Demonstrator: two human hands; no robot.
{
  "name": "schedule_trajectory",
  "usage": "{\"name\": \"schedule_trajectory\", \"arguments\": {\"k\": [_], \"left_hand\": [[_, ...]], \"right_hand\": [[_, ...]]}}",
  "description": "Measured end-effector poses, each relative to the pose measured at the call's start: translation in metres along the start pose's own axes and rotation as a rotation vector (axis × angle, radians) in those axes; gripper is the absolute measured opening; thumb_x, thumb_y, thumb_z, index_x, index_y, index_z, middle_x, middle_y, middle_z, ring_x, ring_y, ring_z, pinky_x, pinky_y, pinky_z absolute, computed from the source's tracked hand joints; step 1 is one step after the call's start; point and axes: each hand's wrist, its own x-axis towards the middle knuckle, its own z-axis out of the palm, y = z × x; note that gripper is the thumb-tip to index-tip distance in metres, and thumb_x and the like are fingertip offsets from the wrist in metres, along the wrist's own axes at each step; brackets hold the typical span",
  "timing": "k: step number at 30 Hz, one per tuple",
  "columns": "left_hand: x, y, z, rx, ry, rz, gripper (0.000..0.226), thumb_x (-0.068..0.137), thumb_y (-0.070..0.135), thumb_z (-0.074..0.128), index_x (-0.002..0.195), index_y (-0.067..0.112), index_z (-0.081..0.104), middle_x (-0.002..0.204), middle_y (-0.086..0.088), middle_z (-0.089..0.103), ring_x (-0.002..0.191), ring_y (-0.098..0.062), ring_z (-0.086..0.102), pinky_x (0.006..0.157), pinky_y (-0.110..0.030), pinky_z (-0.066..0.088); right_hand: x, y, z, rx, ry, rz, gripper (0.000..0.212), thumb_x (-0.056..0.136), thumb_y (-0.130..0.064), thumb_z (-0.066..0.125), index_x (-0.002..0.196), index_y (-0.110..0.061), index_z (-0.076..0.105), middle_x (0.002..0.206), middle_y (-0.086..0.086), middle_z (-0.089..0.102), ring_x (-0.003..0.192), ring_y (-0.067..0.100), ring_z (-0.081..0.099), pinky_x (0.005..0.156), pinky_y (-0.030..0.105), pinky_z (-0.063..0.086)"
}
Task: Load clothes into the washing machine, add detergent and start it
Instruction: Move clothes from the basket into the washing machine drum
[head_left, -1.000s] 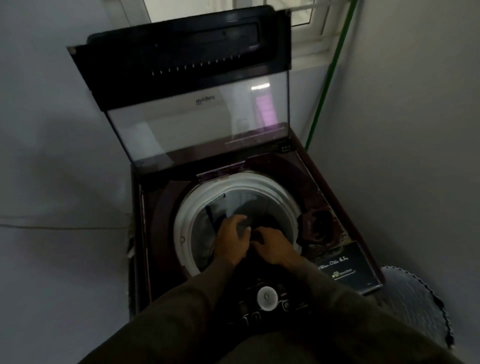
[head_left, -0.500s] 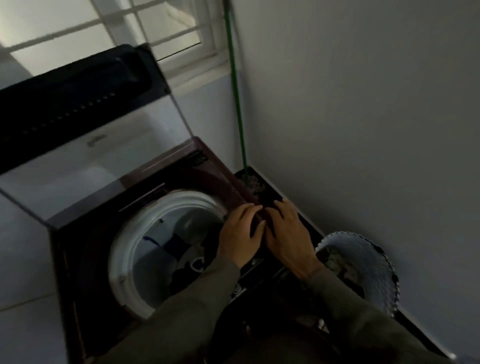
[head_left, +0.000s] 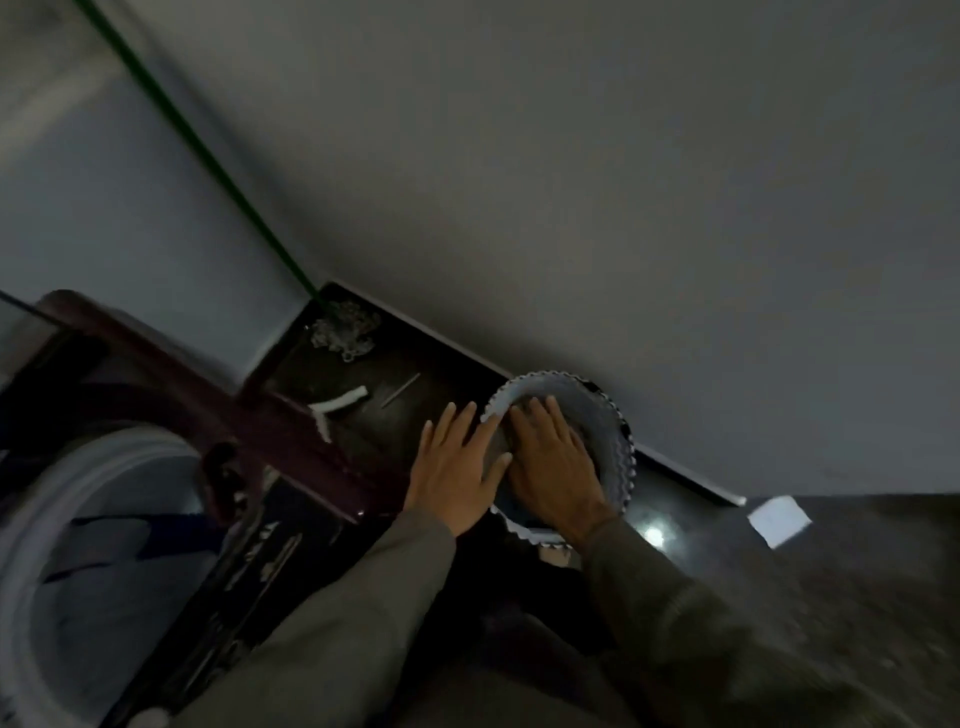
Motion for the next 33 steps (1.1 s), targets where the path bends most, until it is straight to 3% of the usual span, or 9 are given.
{"name": "schedule_trajectory", "arguments": {"k": [3,9,13,18,20,24,27,30,33], "left_hand": [[0.021,0.011,0.037,-0.008,-0.081,-0.021,0.058,0.102,0.053,0.028,0.155,0.032,0.017,0.165,0.001,0.009,0.152,-0.022,-0.002,0.124,-0.043,0.002],[0.071,0.009,0.134,-0.025,-0.289,-0.039,0.059,0.102,0.053,0.029,0.156,0.031,0.019,0.164,-0.003,0.012,0.152,-0.023,0.003,0.123,-0.039,0.005],[0.110,-0.006,0.212,-0.112,-0.337,-0.060,0.057,0.100,0.050,0.040,0.152,0.026,0.033,0.161,-0.006,0.026,0.150,-0.025,0.016,0.121,-0.038,0.017],[0.169,-0.033,0.306,-0.228,-0.388,-0.209,0.067,0.092,0.057,0.033,0.142,0.015,0.049,0.143,-0.017,0.050,0.135,-0.036,0.042,0.113,-0.042,0.035],[0.194,-0.047,0.343,-0.248,-0.501,-0.289,0.060,0.097,0.046,0.047,0.148,0.017,0.038,0.150,-0.015,0.041,0.139,-0.035,0.036,0.114,-0.043,0.033],[0.239,-0.073,0.407,-0.300,-0.630,-0.430,0.077,0.094,0.045,0.056,0.156,0.023,0.017,0.161,-0.013,0.021,0.146,-0.036,0.023,0.117,-0.048,0.029],[0.258,-0.085,0.439,-0.429,-0.659,-0.535,0.088,0.092,0.044,0.062,0.158,0.023,0.008,0.163,-0.012,0.014,0.148,-0.034,0.020,0.119,-0.046,0.027],[0.264,-0.089,0.453,-0.615,-0.595,-0.562,0.087,0.091,0.035,0.066,0.157,0.019,0.011,0.164,-0.008,0.014,0.149,-0.029,0.018,0.121,-0.039,0.022],[0.261,-0.090,0.450,-0.767,-0.502,-0.626,0.078,0.092,0.027,0.067,0.155,0.017,0.022,0.161,-0.007,0.022,0.147,-0.027,0.024,0.119,-0.038,0.025]], "right_hand": [[0.002,0.033,0.024,0.010,-0.077,0.056,0.072,0.096,-0.042,0.042,0.156,-0.013,0.016,0.164,0.012,0.010,0.152,0.030,0.000,0.118,0.051,0.023],[0.015,0.099,0.115,0.012,-0.319,0.184,0.082,0.089,-0.064,0.017,0.156,-0.022,-0.007,0.164,0.008,-0.012,0.150,0.027,-0.015,0.122,0.049,0.013],[0.034,0.138,0.177,0.049,-0.395,0.290,0.083,0.097,-0.048,0.047,0.157,-0.020,-0.003,0.165,0.008,-0.007,0.151,0.026,-0.012,0.121,0.043,0.009],[0.073,0.180,0.264,0.047,-0.503,0.367,0.086,0.095,-0.042,0.052,0.157,-0.018,-0.003,0.165,0.009,-0.007,0.151,0.027,-0.010,0.120,0.042,0.017],[0.093,0.196,0.299,0.057,-0.549,0.382,0.088,0.095,-0.040,0.054,0.156,-0.018,-0.006,0.164,0.009,-0.009,0.151,0.030,-0.011,0.120,0.046,0.022],[0.136,0.226,0.351,0.066,-0.597,0.453,0.102,0.091,-0.033,0.065,0.154,-0.033,-0.015,0.162,0.011,-0.019,0.149,0.039,-0.008,0.111,0.057,0.033],[0.160,0.241,0.386,0.079,-0.567,0.517,0.109,0.089,-0.034,0.069,0.148,-0.046,-0.021,0.158,0.015,-0.029,0.145,0.049,-0.010,0.108,0.064,0.033],[0.176,0.254,0.412,0.037,-0.540,0.544,0.094,0.092,-0.037,0.064,0.151,-0.048,-0.009,0.158,0.018,-0.025,0.143,0.055,-0.003,0.109,0.066,0.029],[0.183,0.266,0.427,0.029,-0.437,0.469,0.063,0.100,-0.026,0.050,0.153,-0.037,0.018,0.161,0.022,0.000,0.142,0.052,0.016,0.110,0.057,0.033]]}}
